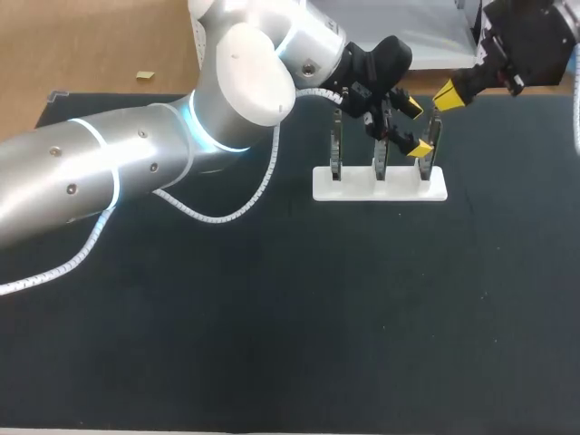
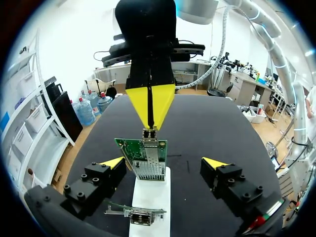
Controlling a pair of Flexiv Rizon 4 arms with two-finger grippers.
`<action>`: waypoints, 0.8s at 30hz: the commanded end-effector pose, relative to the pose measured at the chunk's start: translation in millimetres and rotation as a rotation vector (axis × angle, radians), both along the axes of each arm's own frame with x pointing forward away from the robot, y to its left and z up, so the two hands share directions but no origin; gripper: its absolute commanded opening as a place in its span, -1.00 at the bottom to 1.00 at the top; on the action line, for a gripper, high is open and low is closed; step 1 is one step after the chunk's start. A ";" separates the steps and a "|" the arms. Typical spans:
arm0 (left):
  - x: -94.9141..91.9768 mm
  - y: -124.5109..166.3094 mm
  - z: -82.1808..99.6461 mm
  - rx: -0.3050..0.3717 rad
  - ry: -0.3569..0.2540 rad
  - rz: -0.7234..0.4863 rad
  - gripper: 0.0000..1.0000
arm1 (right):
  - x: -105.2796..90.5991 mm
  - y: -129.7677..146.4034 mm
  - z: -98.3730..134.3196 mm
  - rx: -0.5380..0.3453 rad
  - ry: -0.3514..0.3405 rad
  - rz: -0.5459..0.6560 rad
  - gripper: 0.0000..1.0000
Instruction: Pick up the optical module with the left hand, and insert it into the network port with the right hand.
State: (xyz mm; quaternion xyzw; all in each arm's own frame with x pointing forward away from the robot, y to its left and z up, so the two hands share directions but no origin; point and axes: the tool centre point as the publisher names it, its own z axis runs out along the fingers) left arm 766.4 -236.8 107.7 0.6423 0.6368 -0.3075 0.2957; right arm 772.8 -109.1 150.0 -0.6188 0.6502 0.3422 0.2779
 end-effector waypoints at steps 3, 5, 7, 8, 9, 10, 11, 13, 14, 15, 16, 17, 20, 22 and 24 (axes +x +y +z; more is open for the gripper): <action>1.6 -0.7 0.6 0.005 0.003 -0.002 1.00 | 0.1 2.4 -4.0 -0.004 0.003 -0.004 -1.00; 1.6 -0.7 0.6 0.005 0.003 -0.002 1.00 | -0.7 2.6 -5.8 -0.006 0.008 -0.005 -1.00; 1.6 -0.7 0.6 0.005 0.003 -0.002 1.00 | -0.9 2.4 -7.5 -0.008 0.012 -0.007 -1.00; 1.6 -0.7 0.6 0.005 0.003 -0.002 1.00 | -1.0 2.2 -8.4 -0.010 0.014 -0.008 -1.00; 1.6 -0.7 0.6 0.005 0.003 -0.002 1.00 | -0.8 1.9 -9.3 -0.012 0.016 -0.010 -1.00; 1.6 -0.7 0.6 0.005 0.003 -0.002 1.00 | -0.8 1.7 -9.7 -0.013 0.018 -0.012 -1.00; 1.6 -0.7 0.6 0.005 0.003 -0.002 1.00 | -0.8 1.7 -9.9 -0.013 0.019 -0.013 -1.00; 1.6 -0.7 0.6 0.005 0.003 -0.002 1.00 | -0.8 1.6 -11.5 -0.015 0.022 -0.015 -1.00; 1.6 -0.7 0.6 0.005 0.003 -0.002 1.00 | -0.7 1.5 -12.5 -0.016 0.024 -0.017 -1.00; 1.6 -0.7 0.6 0.005 0.003 -0.002 1.00 | -0.9 1.4 -13.8 -0.017 0.027 -0.019 -1.00; 1.6 -0.7 0.6 0.005 0.003 -0.002 1.00 | -1.2 1.4 -14.6 -0.018 0.029 -0.019 -1.00; 1.6 -0.7 0.6 0.005 0.003 -0.002 1.00 | -1.6 1.4 -15.4 -0.018 0.031 -0.020 -1.00; 1.6 -0.7 0.6 0.005 0.003 -0.002 1.00 | -2.1 1.3 -18.0 -0.019 0.038 -0.023 -1.00; 1.6 -0.7 0.6 0.005 0.003 -0.002 1.00 | -2.1 1.3 -19.8 -0.014 0.043 -0.029 -1.00; 1.6 -0.7 0.6 0.005 0.003 -0.002 1.00 | -2.1 1.3 -20.3 -0.012 0.045 -0.031 -1.00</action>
